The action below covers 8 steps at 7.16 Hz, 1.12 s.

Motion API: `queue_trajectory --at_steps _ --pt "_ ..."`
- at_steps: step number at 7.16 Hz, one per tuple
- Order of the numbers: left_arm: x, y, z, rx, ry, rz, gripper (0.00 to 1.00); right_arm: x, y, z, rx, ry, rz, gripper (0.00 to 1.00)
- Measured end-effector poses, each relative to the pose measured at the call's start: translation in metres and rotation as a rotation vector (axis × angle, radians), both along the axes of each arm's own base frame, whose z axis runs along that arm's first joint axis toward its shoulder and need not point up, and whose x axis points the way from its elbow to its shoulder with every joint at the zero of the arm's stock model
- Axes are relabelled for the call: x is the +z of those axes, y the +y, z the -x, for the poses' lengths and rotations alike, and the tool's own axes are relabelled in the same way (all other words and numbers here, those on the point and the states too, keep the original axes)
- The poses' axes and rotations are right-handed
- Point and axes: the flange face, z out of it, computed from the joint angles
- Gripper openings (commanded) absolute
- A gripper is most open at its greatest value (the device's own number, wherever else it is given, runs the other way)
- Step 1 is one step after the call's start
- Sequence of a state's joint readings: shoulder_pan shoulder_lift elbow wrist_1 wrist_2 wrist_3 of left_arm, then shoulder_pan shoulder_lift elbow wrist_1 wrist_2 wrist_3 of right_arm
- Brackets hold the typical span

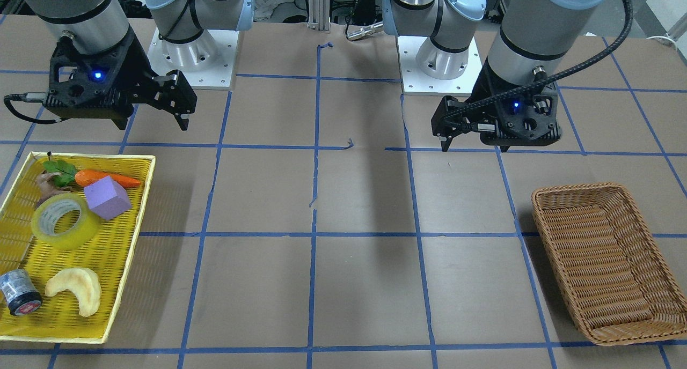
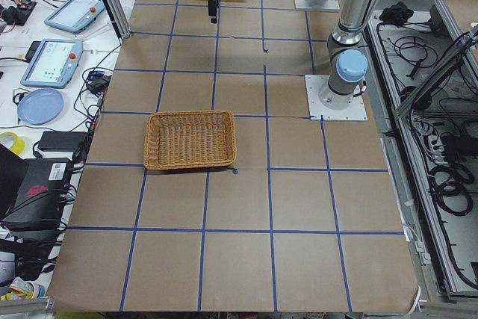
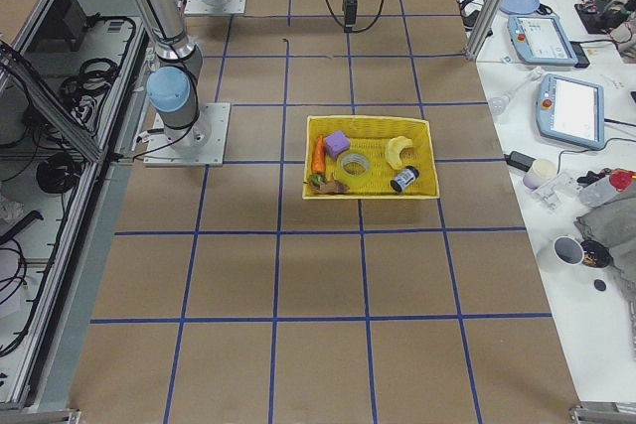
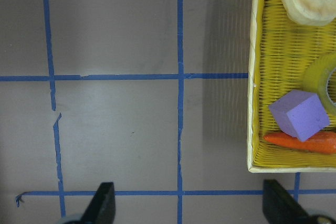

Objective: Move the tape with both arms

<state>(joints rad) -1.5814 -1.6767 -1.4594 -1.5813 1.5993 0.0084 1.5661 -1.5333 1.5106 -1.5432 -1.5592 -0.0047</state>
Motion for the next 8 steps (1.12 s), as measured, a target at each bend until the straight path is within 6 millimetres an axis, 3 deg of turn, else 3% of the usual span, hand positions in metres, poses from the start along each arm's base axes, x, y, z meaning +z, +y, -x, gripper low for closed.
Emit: queue_trajectory --at_steps 8 --pt "-0.0023 0.0013 0.0035 0.002 0.051 -0.006 1.0 -0.0035 -0.0033 -0.0014 0.011 -0.014 -0.001 1.0"
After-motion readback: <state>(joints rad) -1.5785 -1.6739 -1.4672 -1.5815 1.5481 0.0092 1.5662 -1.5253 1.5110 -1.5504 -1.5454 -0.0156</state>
